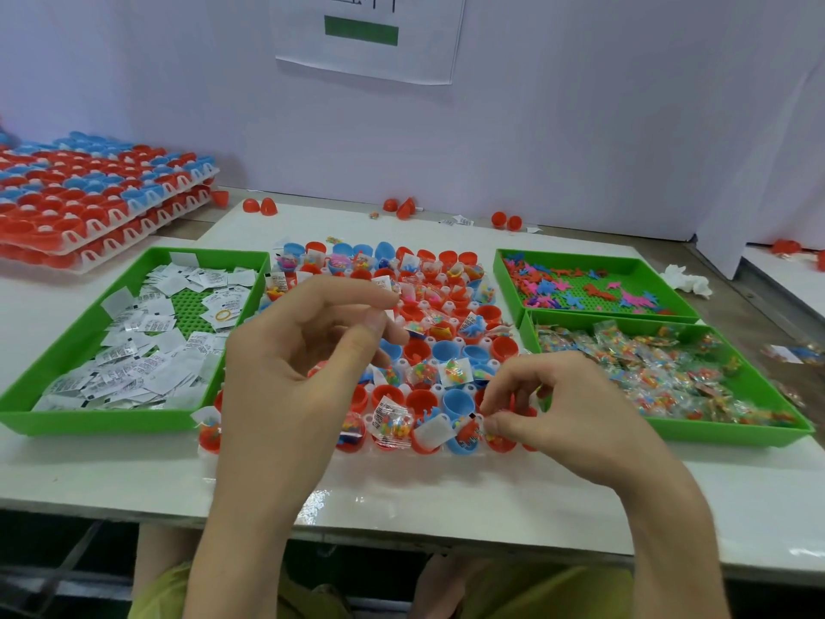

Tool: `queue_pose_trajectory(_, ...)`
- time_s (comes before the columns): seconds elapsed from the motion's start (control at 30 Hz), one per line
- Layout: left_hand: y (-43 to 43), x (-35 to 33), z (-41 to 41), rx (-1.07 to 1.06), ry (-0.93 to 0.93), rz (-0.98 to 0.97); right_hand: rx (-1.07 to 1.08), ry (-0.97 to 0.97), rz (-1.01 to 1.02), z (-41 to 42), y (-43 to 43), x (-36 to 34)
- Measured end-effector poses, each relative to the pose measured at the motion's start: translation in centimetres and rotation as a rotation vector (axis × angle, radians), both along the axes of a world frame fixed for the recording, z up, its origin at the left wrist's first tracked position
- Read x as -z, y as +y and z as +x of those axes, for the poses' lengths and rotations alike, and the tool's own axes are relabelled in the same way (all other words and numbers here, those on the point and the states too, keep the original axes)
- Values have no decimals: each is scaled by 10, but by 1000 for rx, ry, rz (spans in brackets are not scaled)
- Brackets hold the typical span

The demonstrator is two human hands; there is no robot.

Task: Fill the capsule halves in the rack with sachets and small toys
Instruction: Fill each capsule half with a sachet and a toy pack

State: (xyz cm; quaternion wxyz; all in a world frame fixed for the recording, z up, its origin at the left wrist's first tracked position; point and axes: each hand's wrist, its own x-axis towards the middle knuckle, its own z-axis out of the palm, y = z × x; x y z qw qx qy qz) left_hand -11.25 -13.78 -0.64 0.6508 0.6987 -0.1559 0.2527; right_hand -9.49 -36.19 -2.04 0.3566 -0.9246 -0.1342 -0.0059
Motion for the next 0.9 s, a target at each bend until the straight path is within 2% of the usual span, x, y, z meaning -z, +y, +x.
queue_pose_trajectory(0.37,19,-1,1,-62,31,50,-12,71,11,2,2,3)
queue_pose_trajectory(0.47,59,5,18,-135,161,186,-14,70,13,3,2,5)
queue_pose_trajectory(0.63,153,31,66,-411,461,513,-28,59,54,0,-2,1)
queue_pose_trajectory(0.73,179,52,85,-464,646,731,-16,52,54,-1,-3,0)
queue_pose_trajectory(0.9,177,60,89,-456,649,898,12,32,91,-3,-5,-3)
